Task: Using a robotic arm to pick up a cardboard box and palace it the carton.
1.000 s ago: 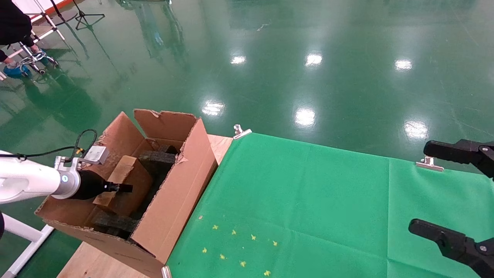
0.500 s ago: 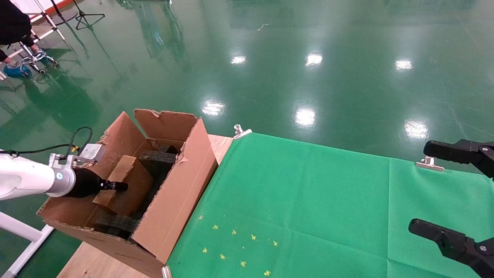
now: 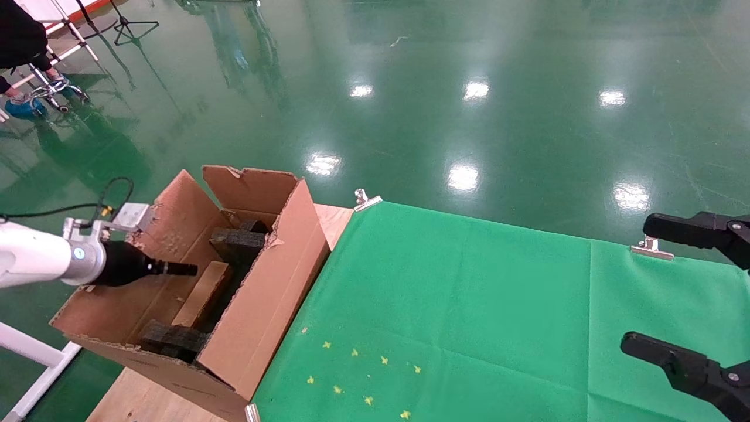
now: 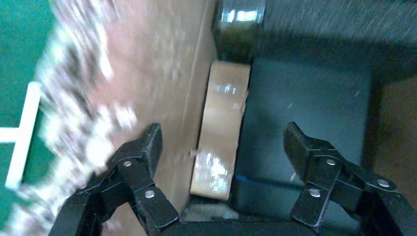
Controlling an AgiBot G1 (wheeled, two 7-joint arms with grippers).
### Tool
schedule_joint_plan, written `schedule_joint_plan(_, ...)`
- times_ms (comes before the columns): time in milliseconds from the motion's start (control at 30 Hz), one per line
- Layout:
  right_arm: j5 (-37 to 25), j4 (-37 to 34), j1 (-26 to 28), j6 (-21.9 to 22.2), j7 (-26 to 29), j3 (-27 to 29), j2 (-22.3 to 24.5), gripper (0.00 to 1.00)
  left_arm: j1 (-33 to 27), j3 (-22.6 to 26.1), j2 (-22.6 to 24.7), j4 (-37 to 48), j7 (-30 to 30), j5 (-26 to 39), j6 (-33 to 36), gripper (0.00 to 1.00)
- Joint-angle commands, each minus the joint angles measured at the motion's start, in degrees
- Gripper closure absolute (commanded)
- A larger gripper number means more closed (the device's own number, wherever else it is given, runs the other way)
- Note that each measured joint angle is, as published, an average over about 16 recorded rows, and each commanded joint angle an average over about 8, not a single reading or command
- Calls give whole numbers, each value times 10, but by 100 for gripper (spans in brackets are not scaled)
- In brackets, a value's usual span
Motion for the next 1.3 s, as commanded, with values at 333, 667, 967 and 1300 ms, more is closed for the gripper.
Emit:
schedule_joint_plan(333, 0, 0, 0, 0, 0, 0, 0, 0, -92, -27, -38, -30, -23, -40, 83, 0)
schedule_joint_plan(667, 0, 0, 0, 0, 0, 0, 0, 0, -174, -89, -74, -63, -100, -135, 276, 0)
schedule_joint_plan(967, 0, 0, 0, 0, 0, 0, 0, 0, -184, -110, -77, -68, -129, -171, 345, 0)
schedule_joint_plan(1300, 0, 0, 0, 0, 0, 0, 0, 0, -139, -121, -77, -126, -92, -204, 341, 0)
